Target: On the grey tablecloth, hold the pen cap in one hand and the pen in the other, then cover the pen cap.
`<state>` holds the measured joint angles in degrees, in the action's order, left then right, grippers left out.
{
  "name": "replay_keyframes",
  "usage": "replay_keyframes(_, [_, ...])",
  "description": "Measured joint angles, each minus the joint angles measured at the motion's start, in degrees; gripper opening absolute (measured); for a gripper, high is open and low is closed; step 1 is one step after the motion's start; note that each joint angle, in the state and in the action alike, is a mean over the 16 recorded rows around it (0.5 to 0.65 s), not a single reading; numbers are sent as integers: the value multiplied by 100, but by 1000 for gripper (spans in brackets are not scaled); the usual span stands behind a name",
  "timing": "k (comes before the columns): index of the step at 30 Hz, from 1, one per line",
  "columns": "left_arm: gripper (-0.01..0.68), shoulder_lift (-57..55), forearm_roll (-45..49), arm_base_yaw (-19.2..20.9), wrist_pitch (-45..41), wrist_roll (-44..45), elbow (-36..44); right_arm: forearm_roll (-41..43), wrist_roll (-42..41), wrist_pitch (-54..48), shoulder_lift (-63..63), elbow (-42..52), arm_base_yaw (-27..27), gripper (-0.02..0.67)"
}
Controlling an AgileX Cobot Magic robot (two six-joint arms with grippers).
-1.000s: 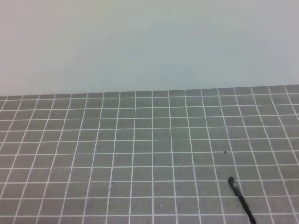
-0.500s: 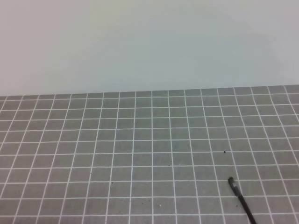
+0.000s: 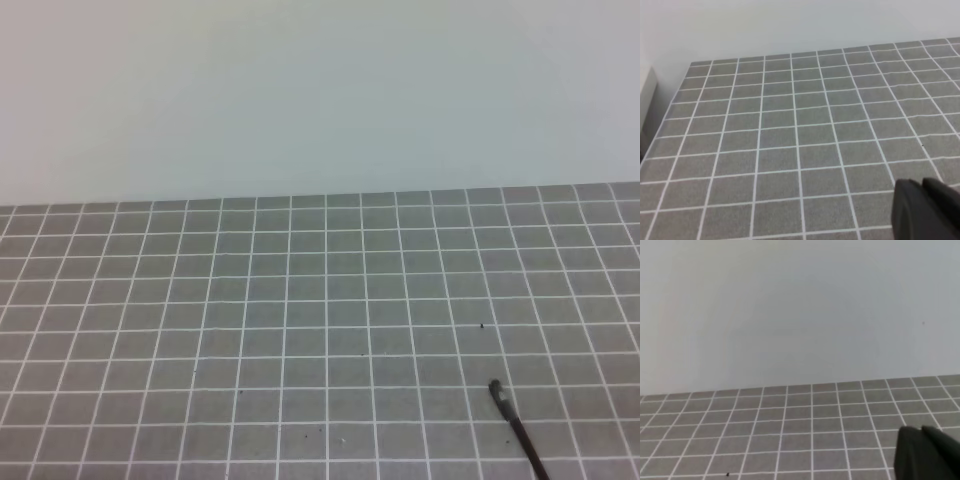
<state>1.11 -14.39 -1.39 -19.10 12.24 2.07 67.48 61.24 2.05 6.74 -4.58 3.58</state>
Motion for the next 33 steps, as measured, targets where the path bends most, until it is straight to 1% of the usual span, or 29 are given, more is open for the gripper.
replay_keyframes(1, [0, 0, 0, 0, 0, 0, 0, -210, -231, -32, -6, 22, -12, 5])
replay_keyframes(3, [0, 0, 0, 0, 0, 0, 0, -808, -951, -130, -8, 52, -21, 7])
replay_keyframes(12, [0, -8, 0, 0, 0, 0, 0, -4496, -5120, -698, -7, 123, -21, 8])
replay_keyframes(14, [0, -10, 0, 0, 0, 0, 0, -5272, -5917, -797, -10, 186, -21, 8])
replay_keyframes(16, [0, -10, 1, 0, 6, 1, 13, -5878, -6504, -890, -25, 260, -21, 8])
replay_keyframes(19, [0, -7, 1, 0, 6, 1, 13, -6277, -6807, -1016, -93, 370, -21, 8])
replay_keyframes(27, [0, -3, 1, 0, 10, 1, 13, -6249, -6456, -1488, -504, 626, -25, 8])
replay_keyframes(33, [0, -8, 1, 0, 15, 1, 13, -6217, -6299, -1886, -784, 648, -28, 8])
